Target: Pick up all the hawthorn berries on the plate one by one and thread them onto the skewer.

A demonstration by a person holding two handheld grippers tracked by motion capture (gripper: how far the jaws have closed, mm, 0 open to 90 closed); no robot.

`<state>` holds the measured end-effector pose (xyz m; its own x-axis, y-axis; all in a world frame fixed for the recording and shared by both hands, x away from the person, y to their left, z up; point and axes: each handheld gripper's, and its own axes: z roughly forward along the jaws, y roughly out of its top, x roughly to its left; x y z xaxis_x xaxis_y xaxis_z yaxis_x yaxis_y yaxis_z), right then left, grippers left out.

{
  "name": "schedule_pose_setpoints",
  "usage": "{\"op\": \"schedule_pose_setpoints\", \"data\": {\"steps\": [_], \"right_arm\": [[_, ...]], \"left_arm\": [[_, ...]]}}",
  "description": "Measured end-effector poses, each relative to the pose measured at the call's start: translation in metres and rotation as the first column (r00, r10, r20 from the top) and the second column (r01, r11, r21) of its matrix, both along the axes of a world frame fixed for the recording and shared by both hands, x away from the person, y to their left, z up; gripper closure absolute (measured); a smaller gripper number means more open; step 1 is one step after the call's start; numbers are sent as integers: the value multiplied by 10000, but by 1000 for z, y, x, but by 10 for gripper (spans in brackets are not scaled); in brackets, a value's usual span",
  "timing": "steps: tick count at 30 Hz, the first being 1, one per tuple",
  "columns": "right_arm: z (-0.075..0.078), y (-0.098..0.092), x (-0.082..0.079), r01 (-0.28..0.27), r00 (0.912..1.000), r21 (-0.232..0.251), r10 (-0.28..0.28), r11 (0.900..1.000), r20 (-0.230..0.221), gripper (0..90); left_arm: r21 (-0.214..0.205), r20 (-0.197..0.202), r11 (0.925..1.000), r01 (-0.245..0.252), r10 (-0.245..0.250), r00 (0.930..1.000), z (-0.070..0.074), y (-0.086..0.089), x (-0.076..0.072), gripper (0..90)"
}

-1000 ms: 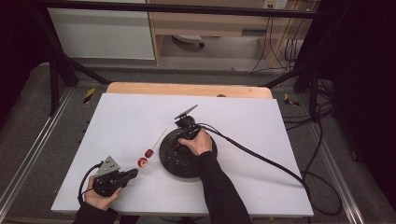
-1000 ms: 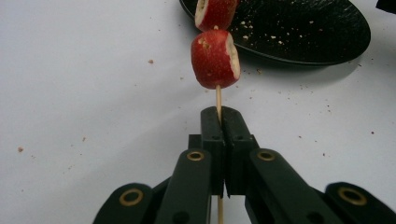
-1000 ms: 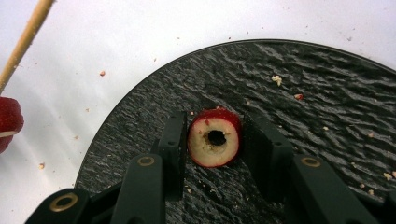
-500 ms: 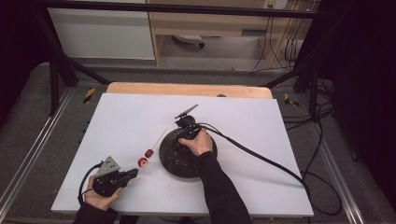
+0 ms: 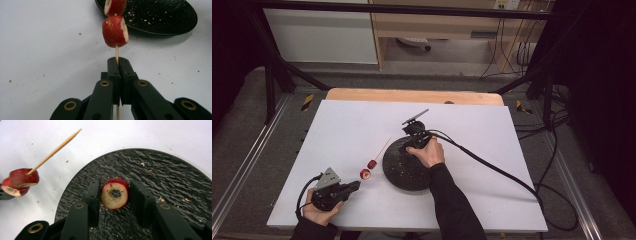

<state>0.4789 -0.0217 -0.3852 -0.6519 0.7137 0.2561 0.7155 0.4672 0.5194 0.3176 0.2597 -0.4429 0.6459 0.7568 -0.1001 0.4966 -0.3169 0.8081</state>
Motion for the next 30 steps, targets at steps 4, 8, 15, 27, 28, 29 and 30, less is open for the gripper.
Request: {"op": "schedule_pose_setpoints", "data": {"steps": [4,8,15,27,28,29,30], "right_arm": [[4,-6,-4,96,10000,150,-96,9998,11,628],[7,-13,-10,183,9998,349,-185,9992,62,628],[8,-28,-20,290,9990,1031,-324,9942,314,629],[3,-48,-39,614,9933,2709,-855,9606,780,630],[2,-49,-40,654,9924,2831,-921,9569,820,630],[2,-50,-42,704,9916,2949,-991,9529,834,630],[1,-52,-44,747,9907,3120,-1062,9471,854,630]], "left_arm": [[7,5,10000,21,-21,10000,0,-1,0,882],[-16,24,10000,43,-43,10000,1,-1,-1,882],[8,75,9999,105,-105,9999,2,-3,-2,882],[-94,118,9998,165,-164,9998,3,-6,-4,882],[-99,134,9998,160,-159,9998,3,-6,-4,881],[-133,146,9998,141,-139,9998,3,-7,-5,881],[-156,157,9998,145,-142,9998,3,-7,-5,881]]}}
